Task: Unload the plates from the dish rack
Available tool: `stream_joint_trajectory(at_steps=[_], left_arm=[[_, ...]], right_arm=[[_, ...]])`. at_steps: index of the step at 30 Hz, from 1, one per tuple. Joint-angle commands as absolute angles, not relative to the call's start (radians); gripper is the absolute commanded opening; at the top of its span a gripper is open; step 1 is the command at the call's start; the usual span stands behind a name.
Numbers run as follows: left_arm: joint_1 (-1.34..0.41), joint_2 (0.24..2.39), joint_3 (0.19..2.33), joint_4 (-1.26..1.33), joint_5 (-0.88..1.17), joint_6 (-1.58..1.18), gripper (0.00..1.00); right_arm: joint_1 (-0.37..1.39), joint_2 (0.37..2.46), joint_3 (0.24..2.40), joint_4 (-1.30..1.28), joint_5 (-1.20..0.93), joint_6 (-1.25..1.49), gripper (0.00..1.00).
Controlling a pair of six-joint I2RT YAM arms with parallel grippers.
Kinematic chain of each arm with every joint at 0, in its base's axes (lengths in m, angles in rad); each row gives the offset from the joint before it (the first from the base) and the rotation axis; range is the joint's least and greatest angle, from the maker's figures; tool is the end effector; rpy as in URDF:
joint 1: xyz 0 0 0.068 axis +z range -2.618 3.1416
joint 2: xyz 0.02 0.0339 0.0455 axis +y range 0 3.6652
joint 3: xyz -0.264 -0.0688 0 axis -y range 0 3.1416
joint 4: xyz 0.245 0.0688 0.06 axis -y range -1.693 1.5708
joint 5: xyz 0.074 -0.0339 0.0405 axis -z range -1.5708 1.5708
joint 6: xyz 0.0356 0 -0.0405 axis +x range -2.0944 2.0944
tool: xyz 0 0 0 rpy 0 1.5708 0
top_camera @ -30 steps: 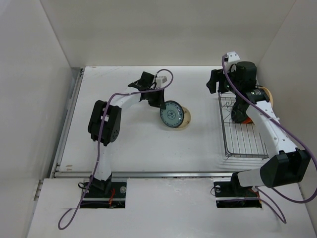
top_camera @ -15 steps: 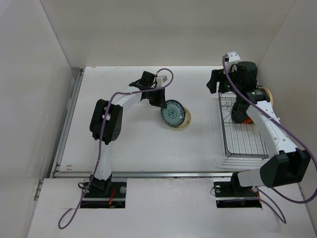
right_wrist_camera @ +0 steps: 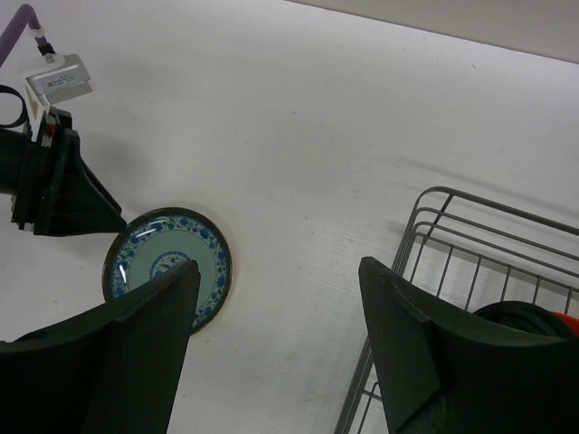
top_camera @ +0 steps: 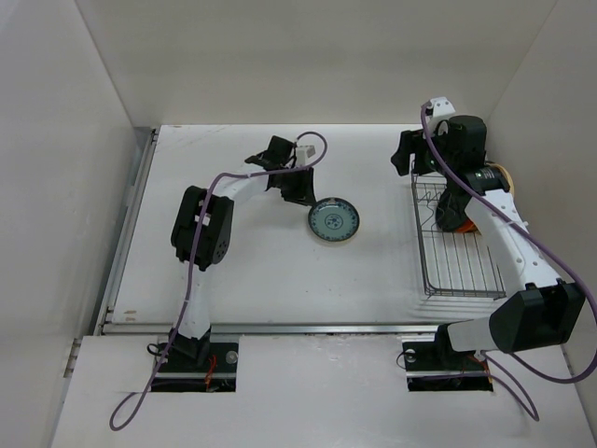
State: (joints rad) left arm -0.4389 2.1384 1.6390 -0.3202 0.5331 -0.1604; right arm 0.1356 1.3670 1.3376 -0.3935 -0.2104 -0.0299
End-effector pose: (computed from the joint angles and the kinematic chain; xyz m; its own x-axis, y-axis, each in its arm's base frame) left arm 0.4243 -0.2191 0.1950 -0.7617 0.2056 -0.6144 0.5656 0.6737 -0.4757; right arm 0.3086 0.0496 0.3802 -0.3969 -0.0837 -0.9141 -0.3329 0.9411 0.0584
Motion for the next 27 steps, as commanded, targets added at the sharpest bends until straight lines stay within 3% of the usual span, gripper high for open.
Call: stream_joint_trajectory(at_steps=[1, 5, 9, 12, 14, 19, 21, 27], left_arm=[[-0.445, 2.115, 1.693, -0.333, 0.508, -0.166, 0.32], [-0.456, 2.077, 1.703, -0.368, 0.439, -0.155, 0.36], [-0.48, 1.964, 1.712, -0.397, 0.257, -0.155, 0.4], [-0.503, 1.829, 1.68, -0.397, 0.146, -0.155, 0.55], [-0.503, 1.758, 1.641, -0.379, 0.146, -0.155, 0.62], [-0.503, 1.615, 1.58, -0.328, 0.285, -0.117, 0.82], [-0.503, 1.606, 1.571, -0.328, 0.317, -0.117, 0.82], [-0.462, 1.626, 1.583, -0.319, 0.325, -0.204, 0.8]], right_arm=[[0.123, 1.336, 1.336, -0.38, -0.218, -0.035, 0.77], [0.123, 1.336, 1.336, -0.38, -0.169, -0.06, 0.78], [0.123, 1.318, 1.327, -0.38, 0.062, -0.127, 0.85], [0.123, 1.293, 1.298, -0.331, 0.322, -0.225, 0.88], [0.123, 1.281, 1.247, -0.286, 0.466, -0.299, 0.88], [0.101, 1.281, 1.194, -0.276, 0.569, -0.339, 0.88], [0.087, 1.298, 1.193, -0.287, 0.569, -0.348, 0.88], [0.06, 1.38, 1.184, -0.317, 0.597, -0.339, 0.68]])
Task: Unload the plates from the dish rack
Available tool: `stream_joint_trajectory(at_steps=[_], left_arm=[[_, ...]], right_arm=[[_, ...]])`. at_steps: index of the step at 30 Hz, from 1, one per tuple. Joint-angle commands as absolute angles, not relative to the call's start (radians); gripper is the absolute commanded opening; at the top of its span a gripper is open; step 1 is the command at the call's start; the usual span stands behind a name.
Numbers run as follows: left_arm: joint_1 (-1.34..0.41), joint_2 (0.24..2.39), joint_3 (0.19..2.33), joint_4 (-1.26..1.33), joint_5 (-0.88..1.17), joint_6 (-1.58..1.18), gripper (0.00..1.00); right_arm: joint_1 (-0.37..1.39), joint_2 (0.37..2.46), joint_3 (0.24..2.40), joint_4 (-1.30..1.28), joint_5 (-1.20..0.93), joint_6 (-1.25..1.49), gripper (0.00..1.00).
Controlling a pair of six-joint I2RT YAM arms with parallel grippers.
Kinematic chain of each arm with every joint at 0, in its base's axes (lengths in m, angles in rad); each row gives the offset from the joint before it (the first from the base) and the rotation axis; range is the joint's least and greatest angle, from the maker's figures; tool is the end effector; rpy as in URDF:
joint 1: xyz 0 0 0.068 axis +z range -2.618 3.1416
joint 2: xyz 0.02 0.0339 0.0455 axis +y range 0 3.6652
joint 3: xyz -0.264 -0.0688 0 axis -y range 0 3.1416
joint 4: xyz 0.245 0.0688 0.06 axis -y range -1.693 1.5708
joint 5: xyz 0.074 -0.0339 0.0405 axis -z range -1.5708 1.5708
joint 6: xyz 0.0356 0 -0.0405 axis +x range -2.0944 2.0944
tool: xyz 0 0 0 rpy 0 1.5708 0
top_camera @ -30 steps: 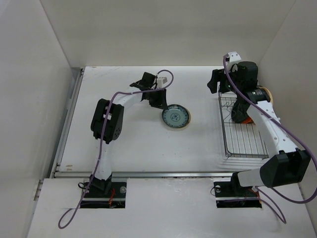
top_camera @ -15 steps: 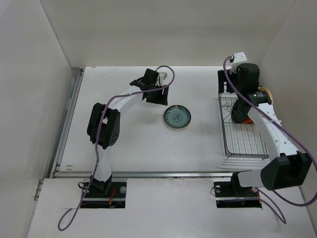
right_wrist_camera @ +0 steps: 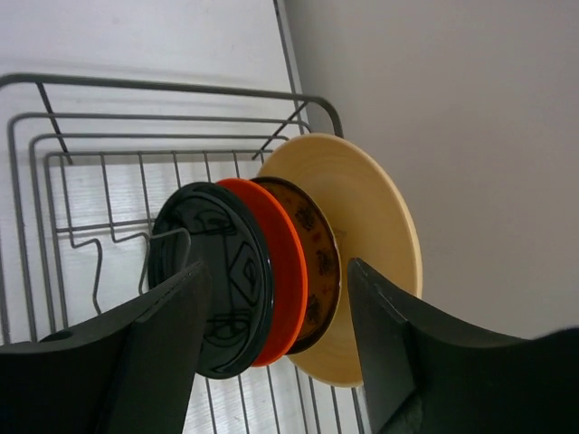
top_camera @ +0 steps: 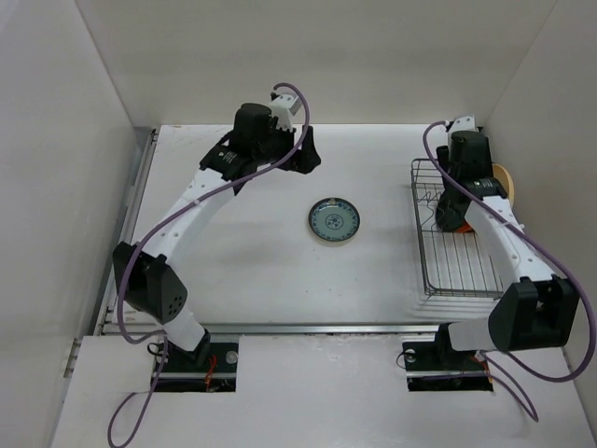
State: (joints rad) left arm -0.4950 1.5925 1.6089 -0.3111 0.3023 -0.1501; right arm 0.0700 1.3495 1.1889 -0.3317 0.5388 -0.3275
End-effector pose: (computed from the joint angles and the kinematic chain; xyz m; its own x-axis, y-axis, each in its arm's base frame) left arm 0.3232 -0.1865 0.4101 -0.3580 0.0310 -0.9332 0.6580 0.7174 -0.2286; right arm 0.3062 0.0032 0.3417 -0.5722 -0.3169 -0.7564 0.2186 0.8300 -0.5131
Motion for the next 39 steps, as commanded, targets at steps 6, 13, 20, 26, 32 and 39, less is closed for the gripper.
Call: stream_joint_trajectory(at_steps=[6, 13, 20, 26, 32, 39], left_arm=[[-0.453, 1.626, 1.583, -0.328, 0.304, -0.224, 0.8], [-0.453, 1.635, 1.592, -0.328, 0.304, -0.224, 0.82], [-0.453, 1.635, 1.592, -0.337, 0.295, -0.215, 0.82], [-0.453, 1.635, 1.592, -0.337, 0.295, -0.215, 0.82], [-0.453, 1.635, 1.592, -0.337, 0.295, -0.215, 0.82], [-0.453, 1.635, 1.592, -0.337, 0.295, -0.215, 0.82]], right_arm=[[0.026, 1.44, 1.184, -0.373, 0.555, -0.321, 0.57], [0.005, 1.483, 1.175, -0.393, 0.555, -0.321, 0.48], [-0.025, 1.529, 1.175, -0.439, 0.545, -0.321, 0.43], [-0.034, 1.549, 1.175, -0.471, 0.516, -0.321, 0.41], [-0.043, 1.583, 1.184, -0.491, 0.515, -0.311, 0.33], [-0.043, 1.566, 1.184, -0.479, 0.525, -0.311, 0.0]])
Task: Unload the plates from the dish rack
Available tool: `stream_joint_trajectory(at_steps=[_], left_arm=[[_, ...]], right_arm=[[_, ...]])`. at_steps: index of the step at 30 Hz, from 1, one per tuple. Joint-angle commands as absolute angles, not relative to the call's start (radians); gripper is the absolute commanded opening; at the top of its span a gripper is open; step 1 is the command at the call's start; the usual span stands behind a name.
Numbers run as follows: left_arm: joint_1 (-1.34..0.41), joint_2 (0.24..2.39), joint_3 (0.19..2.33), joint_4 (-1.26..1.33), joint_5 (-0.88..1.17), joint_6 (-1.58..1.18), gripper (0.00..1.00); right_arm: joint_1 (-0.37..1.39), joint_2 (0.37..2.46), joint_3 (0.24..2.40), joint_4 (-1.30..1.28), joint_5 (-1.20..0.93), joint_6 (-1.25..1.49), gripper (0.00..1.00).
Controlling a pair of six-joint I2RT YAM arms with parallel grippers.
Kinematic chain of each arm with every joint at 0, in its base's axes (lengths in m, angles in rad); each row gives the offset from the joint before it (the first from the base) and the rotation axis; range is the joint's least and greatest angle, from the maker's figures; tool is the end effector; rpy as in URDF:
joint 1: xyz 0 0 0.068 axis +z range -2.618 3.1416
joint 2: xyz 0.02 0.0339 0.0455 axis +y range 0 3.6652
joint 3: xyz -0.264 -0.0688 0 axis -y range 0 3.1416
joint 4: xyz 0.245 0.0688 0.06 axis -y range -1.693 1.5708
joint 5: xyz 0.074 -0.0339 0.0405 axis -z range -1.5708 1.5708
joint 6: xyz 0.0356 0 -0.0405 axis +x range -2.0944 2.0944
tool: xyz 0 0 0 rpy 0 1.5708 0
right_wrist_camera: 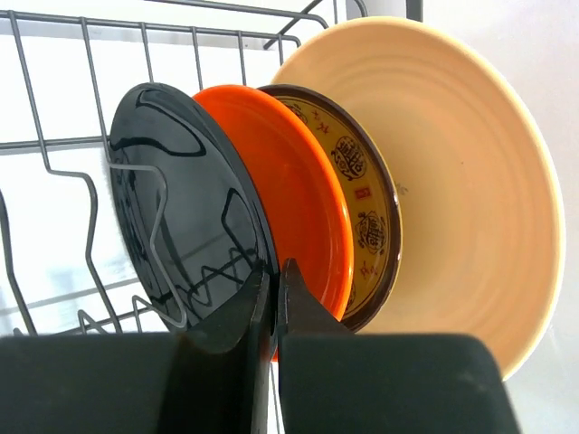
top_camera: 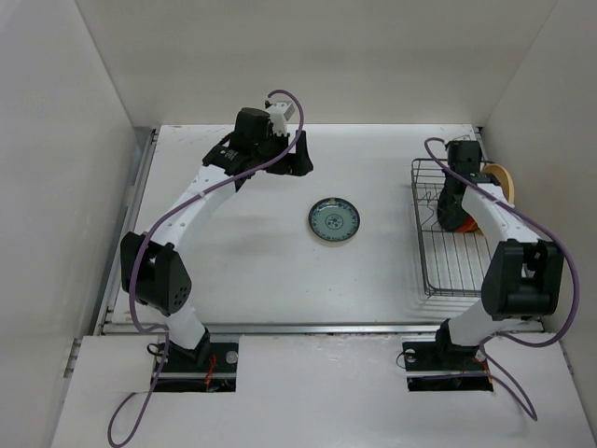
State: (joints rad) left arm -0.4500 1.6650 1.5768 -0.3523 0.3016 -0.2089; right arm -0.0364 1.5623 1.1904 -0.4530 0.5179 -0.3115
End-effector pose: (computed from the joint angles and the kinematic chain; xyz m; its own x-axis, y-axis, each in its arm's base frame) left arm 0.3482 -0.1800 0.3685 -0.5119 0.0274 -0.8586 0.5634 0.7652 -0.3115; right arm 0.3382 -0.0299 0.2673 -0.8113 -0.2369 -0.5345 0.1247 0.8231 -0.5541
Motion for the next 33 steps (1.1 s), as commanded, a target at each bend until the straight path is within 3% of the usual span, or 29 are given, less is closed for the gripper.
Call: stream_joint_trajectory(at_steps=[1, 19, 24, 27, 33], left_arm=[[-0.453, 1.635, 1.592, -0.337, 0.295, -0.215, 0.82], [-0.453, 1.654, 1.592, -0.324, 0.351, -0.206, 0.82], [-0.453, 1.654, 1.556, -0.247, 0.57, -0.175, 0.82], [-0.453, 1.663, 1.534, -0.203, 0.771, -0.163, 0.79], [-0.453, 1.684, 1.522, -0.179, 0.859, -0.141, 0.79]], right_arm=[[-0.043, 1.557, 1.184, -0.468, 0.525, -0.302, 0.0], [-0.043, 1.204, 1.126, -0.164, 0.617, -0.293, 0.0], [-0.043, 1.08, 1.132, -0.225, 0.275, -0.191, 0.0], [-0.043, 1.106, 1.169, -0.331, -0.106, -0.164, 0.0], [0.043, 1.18, 1.218, -0.402, -0.426, -0.153, 0.0]])
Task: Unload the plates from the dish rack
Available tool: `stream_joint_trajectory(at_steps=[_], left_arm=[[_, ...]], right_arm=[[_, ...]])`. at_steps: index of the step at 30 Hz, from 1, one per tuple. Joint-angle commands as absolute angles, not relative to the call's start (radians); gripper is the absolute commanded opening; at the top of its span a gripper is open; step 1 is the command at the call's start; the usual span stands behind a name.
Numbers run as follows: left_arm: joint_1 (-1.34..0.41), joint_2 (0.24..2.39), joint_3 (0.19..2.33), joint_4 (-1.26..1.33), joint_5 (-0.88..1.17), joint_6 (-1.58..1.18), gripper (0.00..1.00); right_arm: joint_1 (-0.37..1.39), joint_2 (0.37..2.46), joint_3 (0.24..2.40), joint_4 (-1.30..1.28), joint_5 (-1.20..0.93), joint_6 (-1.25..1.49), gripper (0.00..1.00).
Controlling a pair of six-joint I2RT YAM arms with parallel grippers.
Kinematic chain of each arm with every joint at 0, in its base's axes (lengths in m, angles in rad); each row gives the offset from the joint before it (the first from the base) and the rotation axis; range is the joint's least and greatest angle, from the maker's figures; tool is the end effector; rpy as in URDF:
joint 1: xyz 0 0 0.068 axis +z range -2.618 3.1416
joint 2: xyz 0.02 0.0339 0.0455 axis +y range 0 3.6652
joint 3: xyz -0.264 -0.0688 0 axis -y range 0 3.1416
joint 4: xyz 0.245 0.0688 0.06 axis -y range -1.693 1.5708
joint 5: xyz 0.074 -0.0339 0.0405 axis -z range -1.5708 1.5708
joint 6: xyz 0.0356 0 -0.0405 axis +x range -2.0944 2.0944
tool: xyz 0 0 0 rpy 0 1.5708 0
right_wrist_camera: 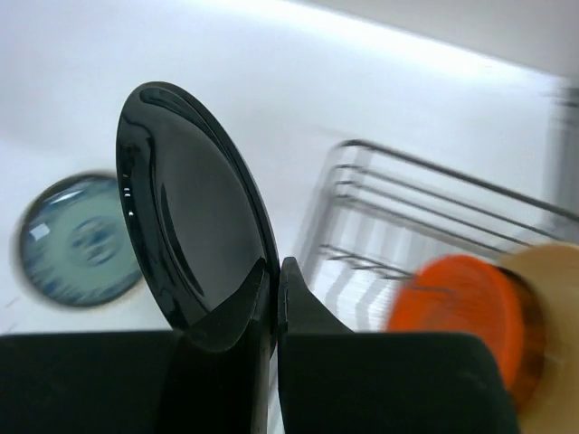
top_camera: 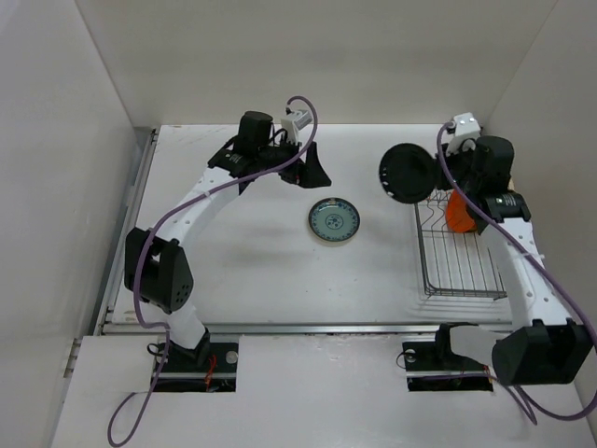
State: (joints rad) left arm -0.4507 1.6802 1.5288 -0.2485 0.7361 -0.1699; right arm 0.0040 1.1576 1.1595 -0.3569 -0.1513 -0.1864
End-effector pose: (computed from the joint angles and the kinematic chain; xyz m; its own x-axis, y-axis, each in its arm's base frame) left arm 0.3429 -0.1925 0.3592 -0.4941 0.0999 -0.8636 0.8076 0.4207 -0.4134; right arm 0.2612 0.0064 0.3778 -0.3146 -0.1845 -0.9311 -0.2072 0.9706 -0.1223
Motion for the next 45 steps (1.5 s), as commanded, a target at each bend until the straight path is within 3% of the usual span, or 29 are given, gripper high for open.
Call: stream_joint_trajectory(at_steps=[1, 12, 16, 22, 26, 28, 30, 31, 37, 45], left_arm=[[-0.453, 1.696, 1.522, -0.179, 0.871, -0.141, 0.78], [-0.453, 1.747, 1.531, -0.189, 0.907, -0.114, 0.73], [-0.453, 1.756, 1.531, -0.199, 0.907, -0.104, 0.62], [-0.453, 1.775, 1.558, -0.21, 0.916, -0.104, 0.17], [-0.453, 1.775, 1.559, -0.21, 0.916, -0.104, 0.04], [-0.453, 1.784, 1.559, -0.21, 0.916, -0.104, 0.01], [-0.453, 1.784, 1.559, -0.21, 0.907, -0.104, 0.0], [-0.453, 1.784, 1.559, -0.21, 0.893, -0.113, 0.0], [-0.453, 1.9, 1.629, -0.293, 0.695, -0.136, 0.0], [-0.453, 2.006, 1.661, -0.342, 0.62, -0.147, 0.0]], right_arm=[[0.054, 1.205, 1.235, -0.402, -0.457, -0.153, 0.0], [0.209, 1.45, 1.442, -0.434, -0.67, -0.118, 0.0], [0.244, 1.471, 1.453, -0.434, -0.735, -0.118, 0.0], [0.264, 1.471, 1.411, -0.416, -0.772, -0.127, 0.0], [0.264, 1.471, 1.411, -0.416, -0.772, -0.127, 0.0], [0.264, 1.471, 1.402, -0.416, -0.762, -0.127, 0.29], [0.264, 1.48, 1.393, -0.416, -0.732, -0.127, 0.68], [0.264, 1.48, 1.393, -0.416, -0.713, -0.127, 0.72], [0.242, 1.393, 1.309, -0.338, -0.421, -0.089, 0.75], [0.183, 1.307, 1.267, -0.305, -0.407, -0.067, 0.76]])
